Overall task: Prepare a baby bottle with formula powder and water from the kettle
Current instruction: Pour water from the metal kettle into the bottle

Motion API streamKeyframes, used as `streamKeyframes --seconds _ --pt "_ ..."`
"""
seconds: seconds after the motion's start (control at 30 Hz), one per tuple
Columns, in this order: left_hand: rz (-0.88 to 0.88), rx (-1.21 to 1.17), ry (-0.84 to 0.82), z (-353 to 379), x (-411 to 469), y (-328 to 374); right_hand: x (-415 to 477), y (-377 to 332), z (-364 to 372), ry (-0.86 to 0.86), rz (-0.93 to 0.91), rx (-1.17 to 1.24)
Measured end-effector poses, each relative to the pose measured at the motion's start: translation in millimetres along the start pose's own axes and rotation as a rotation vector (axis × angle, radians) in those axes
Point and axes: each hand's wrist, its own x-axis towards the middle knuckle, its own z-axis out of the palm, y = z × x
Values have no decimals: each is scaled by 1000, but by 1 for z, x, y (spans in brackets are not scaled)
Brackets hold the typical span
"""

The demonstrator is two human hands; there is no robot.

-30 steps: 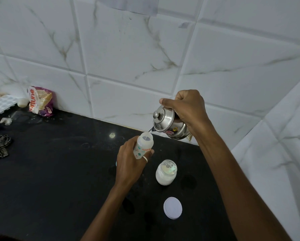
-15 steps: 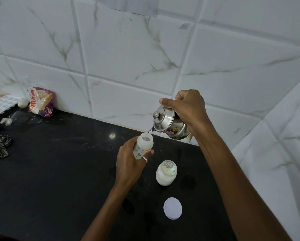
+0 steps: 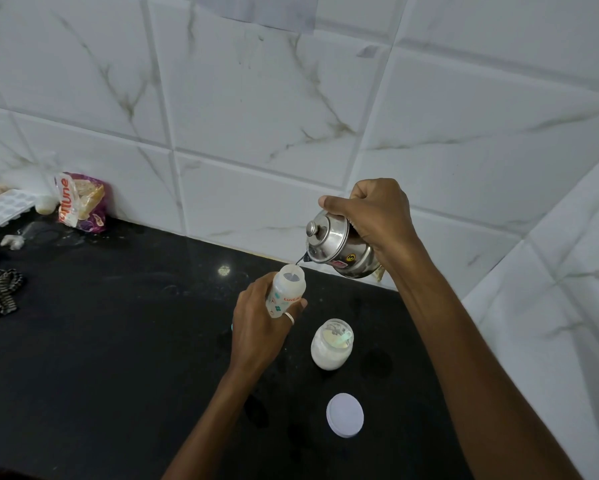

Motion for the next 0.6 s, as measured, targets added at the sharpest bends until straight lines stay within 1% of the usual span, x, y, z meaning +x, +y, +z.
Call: streamKeyframes --seconds 0.6 --pt "-4 -8 0 1 -1 -3 0 -3 -2 13 3 -13"
